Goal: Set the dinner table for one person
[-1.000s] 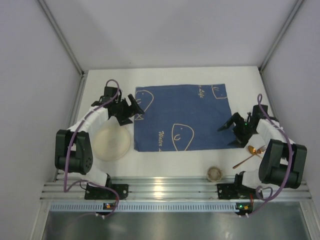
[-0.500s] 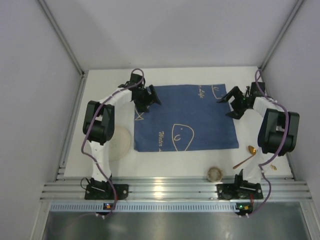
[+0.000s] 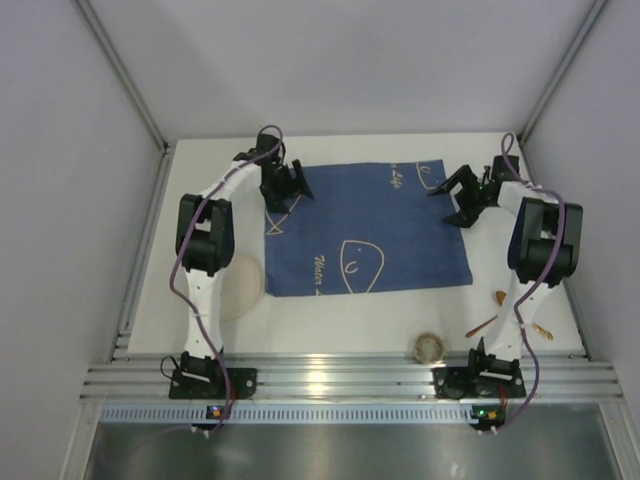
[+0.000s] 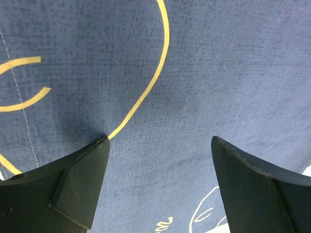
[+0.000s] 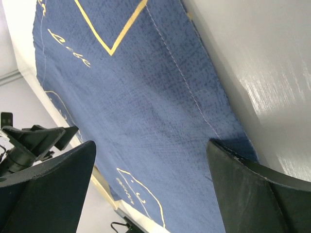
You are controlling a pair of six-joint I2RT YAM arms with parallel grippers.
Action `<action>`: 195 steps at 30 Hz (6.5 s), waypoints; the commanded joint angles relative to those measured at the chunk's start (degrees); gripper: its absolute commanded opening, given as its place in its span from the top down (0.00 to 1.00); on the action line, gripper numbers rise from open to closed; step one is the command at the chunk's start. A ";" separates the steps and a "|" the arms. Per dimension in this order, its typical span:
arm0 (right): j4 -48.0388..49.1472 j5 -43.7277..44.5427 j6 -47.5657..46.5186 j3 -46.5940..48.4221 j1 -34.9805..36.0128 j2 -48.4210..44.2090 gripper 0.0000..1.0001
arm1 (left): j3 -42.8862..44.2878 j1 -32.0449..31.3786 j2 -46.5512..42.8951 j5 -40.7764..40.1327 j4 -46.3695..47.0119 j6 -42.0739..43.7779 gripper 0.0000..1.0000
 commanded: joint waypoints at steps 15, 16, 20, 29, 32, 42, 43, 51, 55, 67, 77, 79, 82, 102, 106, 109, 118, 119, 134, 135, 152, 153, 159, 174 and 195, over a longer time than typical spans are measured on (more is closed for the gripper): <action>-12.35 8.68 -8.31 -3.69 5.80 -26.52 0.00 | -22.40 0.03 -31.32 -20.57 -11.42 7.32 0.08; -12.53 8.77 -8.32 -4.92 6.32 -28.44 0.00 | -27.30 -0.06 -32.99 -22.41 -11.42 7.14 0.08; -13.49 9.38 -9.10 -12.47 6.50 -33.55 0.00 | -36.83 -1.11 -36.34 -26.81 -11.15 4.34 0.09; -17.54 10.26 -11.83 -17.77 6.50 -40.94 0.00 | -47.12 -1.29 -40.83 -28.76 -7.64 2.31 0.09; -18.85 10.18 -12.54 -17.42 6.50 -41.56 0.00 | -48.09 -1.29 -39.16 -29.98 -6.94 1.96 0.12; -20.71 9.65 -14.12 -15.83 6.50 -39.89 0.00 | -48.97 -1.38 -34.68 -33.59 -4.38 3.27 0.63; -20.71 9.56 -14.12 -15.40 6.50 -39.54 0.00 | -49.06 -1.38 -34.41 -33.59 -4.12 3.36 0.75; -21.14 9.03 -14.38 -12.93 6.50 -37.87 0.00 | -39.44 -3.83 -33.00 -38.50 -10.08 3.80 1.00; -21.23 9.38 -13.86 -14.42 6.50 -39.27 0.00 | -22.99 -12.34 -30.20 -42.91 -17.99 3.81 1.00; -26.23 15.62 -13.15 -23.29 5.89 -49.46 0.00 | 19.31 -34.05 -3.92 -36.49 -19.52 8.89 1.00; -30.99 17.12 -11.40 -29.45 5.98 -58.34 0.00 | 25.39 -39.35 6.72 -37.45 -14.59 8.46 0.99; -31.25 16.42 -11.48 -30.33 5.98 -59.22 0.00 | 25.38 -39.35 7.07 -38.33 -11.77 8.28 0.53; -31.51 13.96 -12.00 -31.73 5.98 -59.31 0.00 | 27.14 -39.35 6.90 -40.18 -11.77 7.67 0.02; -41.71 16.14 -9.82 -46.86 16.17 -66.68 0.33 | -30.50 -30.91 -34.67 -46.69 -3.68 -5.25 0.10; -41.97 17.64 -7.27 -47.03 16.26 -70.56 0.57 | -33.23 -30.91 -37.83 -47.21 -4.56 -6.48 0.12; -41.54 18.08 -6.91 -48.44 16.26 -70.48 0.62 | -35.61 -30.91 -40.20 -47.83 -4.65 -7.18 0.12; -39.52 18.35 -6.83 -50.64 18.19 -69.86 0.61 | -38.43 -30.73 -43.02 -48.88 -4.74 -7.27 0.13; -39.43 18.35 -6.56 -50.72 18.46 -69.25 0.61 | -38.34 -30.73 -43.11 -48.88 -4.74 -7.27 0.13; -34.32 25.46 -6.64 -38.29 26.46 -56.95 1.00 | -38.60 -29.77 -40.82 -45.81 -2.89 -6.66 0.18; -35.46 27.82 -7.00 -35.37 26.37 -56.42 1.00 | -38.95 -29.77 -41.00 -45.37 -2.80 -6.57 0.18; -37.31 32.86 -6.05 33.50 16.17 -3.99 1.00 | -49.24 -29.33 -44.08 -38.95 -0.52 -9.21 0.29; -37.49 31.72 -5.08 36.69 16.17 -1.42 1.00 | -48.97 -29.24 -44.25 -38.87 -1.13 -9.12 0.29; -43.30 31.36 1.52 60.90 15.56 18.64 1.00 | -45.55 -28.71 -43.73 -38.95 -3.24 -7.01 0.29; -40.92 30.04 2.58 57.82 14.15 21.99 0.14 | -44.49 -25.20 -41.54 -36.06 -1.22 -2.88 0.29; -37.14 42.79 -8.76 -18.36 -18.53 -38.99 0.00 | -46.51 -26.60 -42.67 -22.26 -0.16 -0.68 0.33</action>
